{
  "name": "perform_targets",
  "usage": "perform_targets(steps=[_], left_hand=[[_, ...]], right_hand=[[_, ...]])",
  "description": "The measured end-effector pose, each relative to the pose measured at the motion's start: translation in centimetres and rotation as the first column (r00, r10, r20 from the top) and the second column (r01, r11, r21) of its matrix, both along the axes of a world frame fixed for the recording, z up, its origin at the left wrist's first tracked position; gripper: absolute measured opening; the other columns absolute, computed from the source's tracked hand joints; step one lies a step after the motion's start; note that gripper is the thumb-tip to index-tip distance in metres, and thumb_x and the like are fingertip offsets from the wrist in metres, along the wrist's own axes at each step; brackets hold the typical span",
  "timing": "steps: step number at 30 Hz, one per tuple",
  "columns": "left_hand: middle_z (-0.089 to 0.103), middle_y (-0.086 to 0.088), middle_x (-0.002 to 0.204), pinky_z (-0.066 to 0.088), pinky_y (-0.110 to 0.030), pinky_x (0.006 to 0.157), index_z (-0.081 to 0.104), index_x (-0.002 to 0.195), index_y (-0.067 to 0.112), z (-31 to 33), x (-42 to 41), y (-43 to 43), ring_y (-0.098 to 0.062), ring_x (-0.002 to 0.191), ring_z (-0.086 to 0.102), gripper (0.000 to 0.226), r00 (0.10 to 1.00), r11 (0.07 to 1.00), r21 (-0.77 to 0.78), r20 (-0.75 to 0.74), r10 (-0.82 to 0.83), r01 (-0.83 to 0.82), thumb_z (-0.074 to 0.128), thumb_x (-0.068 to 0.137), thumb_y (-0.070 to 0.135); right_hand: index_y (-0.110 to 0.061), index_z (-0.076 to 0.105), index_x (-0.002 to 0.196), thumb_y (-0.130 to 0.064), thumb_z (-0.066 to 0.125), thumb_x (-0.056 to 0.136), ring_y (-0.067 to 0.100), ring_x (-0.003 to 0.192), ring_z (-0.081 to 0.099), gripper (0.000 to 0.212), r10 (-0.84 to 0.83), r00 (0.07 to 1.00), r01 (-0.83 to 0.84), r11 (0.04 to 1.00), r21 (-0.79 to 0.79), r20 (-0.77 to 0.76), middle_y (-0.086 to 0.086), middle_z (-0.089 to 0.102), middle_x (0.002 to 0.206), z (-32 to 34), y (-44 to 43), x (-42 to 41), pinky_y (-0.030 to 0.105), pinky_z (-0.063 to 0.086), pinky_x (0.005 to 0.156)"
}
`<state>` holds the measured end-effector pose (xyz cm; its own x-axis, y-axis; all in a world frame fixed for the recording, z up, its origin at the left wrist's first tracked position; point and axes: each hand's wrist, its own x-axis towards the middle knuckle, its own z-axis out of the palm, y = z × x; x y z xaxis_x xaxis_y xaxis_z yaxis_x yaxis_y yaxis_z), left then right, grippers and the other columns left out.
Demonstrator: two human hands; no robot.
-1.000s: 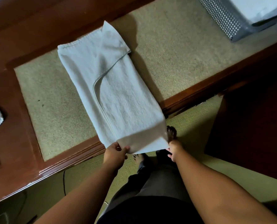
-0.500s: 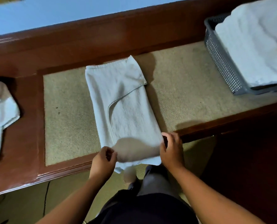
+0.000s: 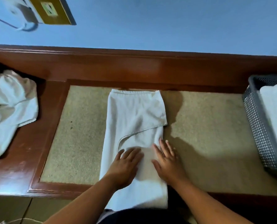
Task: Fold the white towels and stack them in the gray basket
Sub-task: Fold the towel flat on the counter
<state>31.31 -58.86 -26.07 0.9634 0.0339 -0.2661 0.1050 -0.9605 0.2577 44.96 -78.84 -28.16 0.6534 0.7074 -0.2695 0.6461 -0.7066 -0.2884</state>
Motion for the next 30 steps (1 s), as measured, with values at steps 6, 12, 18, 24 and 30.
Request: perform_targets(steps=[6,12,18,24,30], left_hand=[[0.029,-0.001,0.162,0.018,-0.05,0.118,0.023,0.157,0.026,0.7,11.0,4.3,-0.028,0.148,0.026,0.063,0.966,0.971,0.042,-0.105,0.238,-0.235,0.028,0.099,0.048],[-0.024,0.004,0.166,0.007,-0.061,0.119,-0.013,0.159,0.036,-0.2,17.4,11.5,-0.025,0.155,-0.016,0.073,0.75,0.788,0.037,-0.28,0.599,-0.615,0.034,0.104,0.05],[-0.019,0.0,0.168,0.018,-0.06,0.118,-0.001,0.16,0.038,0.2,17.5,14.3,-0.031,0.155,-0.009,0.076,0.781,0.801,-0.003,-0.226,0.582,-0.598,0.045,0.101,0.052],[0.042,-0.02,0.145,0.038,-0.045,0.109,0.032,0.153,0.009,-0.4,9.4,10.1,-0.039,0.13,0.046,0.088,0.434,0.351,-0.37,-0.17,0.885,-0.86,0.075,0.085,0.046],[0.07,-0.001,0.102,0.056,-0.036,0.075,0.059,0.117,0.018,0.5,-1.9,4.4,-0.022,0.091,0.069,0.078,0.405,0.2,-0.475,-0.38,0.831,-0.857,0.078,0.061,0.069]], right_hand=[[-0.028,0.006,0.16,-0.063,0.026,0.096,0.023,0.154,-0.006,0.076,0.093,0.996,-0.093,0.995,-0.026,0.001,-0.006,-0.014,0.167,-0.2,2.3,5.8,0.05,0.009,0.122],[-0.034,-0.003,0.159,-0.07,0.027,0.095,0.026,0.153,-0.015,0.079,0.102,0.994,-0.104,0.993,-0.049,-0.034,-0.008,-0.02,0.165,0.2,9.5,13.9,0.057,0.001,0.121],[-0.035,0.002,0.159,-0.07,0.043,0.092,0.03,0.152,-0.015,0.086,0.006,0.992,-0.014,0.998,-0.064,-0.125,-0.004,-0.023,0.164,1.9,16.6,19.4,0.059,0.001,0.118],[-0.018,0.014,0.159,-0.048,0.064,0.09,0.034,0.146,0.024,0.09,-0.392,0.882,0.416,0.909,0.04,-0.26,0.017,0.02,0.16,2.0,13.8,14.3,0.039,0.023,0.117],[-0.009,0.041,0.148,-0.036,0.069,0.091,0.028,0.124,0.056,0.069,-0.598,0.566,0.726,0.688,0.0,-0.567,0.014,0.057,0.139,2.0,4.4,3.3,0.036,0.044,0.104]])
